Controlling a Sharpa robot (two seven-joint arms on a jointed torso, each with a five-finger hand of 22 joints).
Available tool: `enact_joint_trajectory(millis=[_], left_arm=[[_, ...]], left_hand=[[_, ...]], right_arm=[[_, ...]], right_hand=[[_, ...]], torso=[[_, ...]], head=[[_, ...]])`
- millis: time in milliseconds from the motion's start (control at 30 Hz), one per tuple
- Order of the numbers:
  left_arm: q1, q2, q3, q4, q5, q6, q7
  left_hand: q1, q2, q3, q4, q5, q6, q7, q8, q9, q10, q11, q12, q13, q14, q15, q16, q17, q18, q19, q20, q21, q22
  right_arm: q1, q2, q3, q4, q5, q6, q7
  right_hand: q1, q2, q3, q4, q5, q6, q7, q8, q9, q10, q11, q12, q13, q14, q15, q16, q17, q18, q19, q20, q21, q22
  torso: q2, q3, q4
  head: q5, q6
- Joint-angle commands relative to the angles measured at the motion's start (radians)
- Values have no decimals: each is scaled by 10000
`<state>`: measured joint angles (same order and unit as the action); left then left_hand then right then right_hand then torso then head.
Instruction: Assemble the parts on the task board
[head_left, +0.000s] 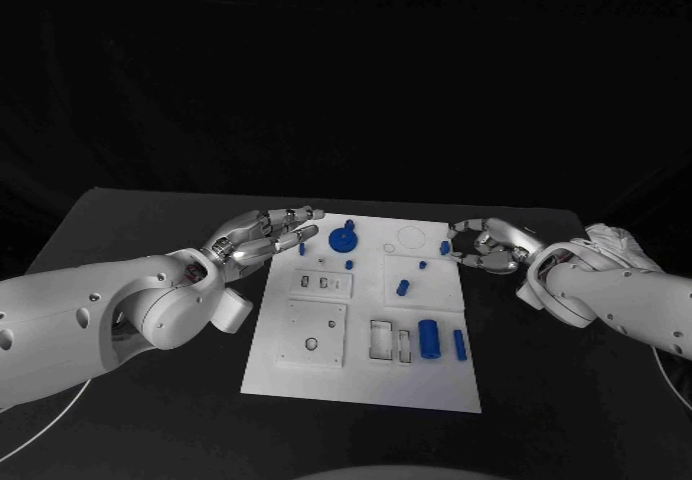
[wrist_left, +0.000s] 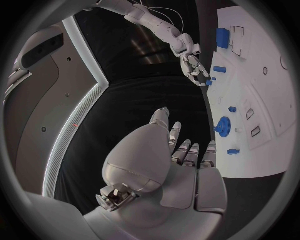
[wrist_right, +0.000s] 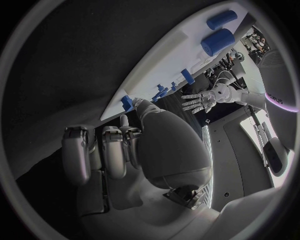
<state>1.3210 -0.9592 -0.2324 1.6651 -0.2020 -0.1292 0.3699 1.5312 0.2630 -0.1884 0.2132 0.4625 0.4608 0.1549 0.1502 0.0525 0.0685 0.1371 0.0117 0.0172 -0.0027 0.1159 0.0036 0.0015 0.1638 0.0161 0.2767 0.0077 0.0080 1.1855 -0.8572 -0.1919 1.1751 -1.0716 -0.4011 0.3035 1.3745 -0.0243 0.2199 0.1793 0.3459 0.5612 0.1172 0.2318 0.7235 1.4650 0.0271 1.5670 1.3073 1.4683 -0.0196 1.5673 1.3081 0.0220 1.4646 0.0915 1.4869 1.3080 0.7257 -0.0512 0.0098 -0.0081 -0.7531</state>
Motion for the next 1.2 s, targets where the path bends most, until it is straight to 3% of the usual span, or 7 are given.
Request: enact_joint_trajectory(millis=[33,233,967,1200], left_arm=[[2,-11,6,23,-86,240,-47],[0,-28,5,27,-93,271,-96],[-1,-4,5,35,-138,414,-327],[-1,-10,5,41,-141,424,-372]], left_hand=[[126,-4,14,-40,54,37,56,55,14,68,-10,51,10,27,70,-36,-15,160,4,76,66,16],[128,-3,20,-46,53,49,62,63,16,90,-5,56,15,27,75,-36,-15,161,7,77,68,18],[134,4,55,-84,60,69,105,87,17,201,42,79,37,27,115,-36,-15,160,16,91,75,21],[134,3,59,-89,61,68,111,89,17,213,48,81,40,27,120,-36,-15,160,18,93,77,22]], right_arm=[[-28,50,-1,-46,50,366,-188],[-68,143,-1,-130,64,398,-254],[-111,322,1,-221,702,250,-233],[-112,358,2,-281,714,210,-234]], right_hand=[[92,-11,34,-30,-87,-5,10,32,-21,1058,65,38,2634,1025,62,35,2627,64,117,65,-86,2251],[158,-16,75,-83,-125,-48,23,55,-58,1058,77,38,2634,1025,74,35,2627,83,48,76,-153,2225],[186,79,201,-82,-47,-256,54,29,-219,1058,103,38,2634,1025,96,35,2627,99,-14,99,-211,2204],[225,129,273,-106,-61,-82,56,152,-266,1058,109,38,2634,1025,105,35,2627,102,-25,110,-222,2200]], torso=[[4,8,-9],[10,3,12],[4,-1,-7],[0,0,-5]], head=[[20,-19],[16,-12],[43,-84],[48,-112]])
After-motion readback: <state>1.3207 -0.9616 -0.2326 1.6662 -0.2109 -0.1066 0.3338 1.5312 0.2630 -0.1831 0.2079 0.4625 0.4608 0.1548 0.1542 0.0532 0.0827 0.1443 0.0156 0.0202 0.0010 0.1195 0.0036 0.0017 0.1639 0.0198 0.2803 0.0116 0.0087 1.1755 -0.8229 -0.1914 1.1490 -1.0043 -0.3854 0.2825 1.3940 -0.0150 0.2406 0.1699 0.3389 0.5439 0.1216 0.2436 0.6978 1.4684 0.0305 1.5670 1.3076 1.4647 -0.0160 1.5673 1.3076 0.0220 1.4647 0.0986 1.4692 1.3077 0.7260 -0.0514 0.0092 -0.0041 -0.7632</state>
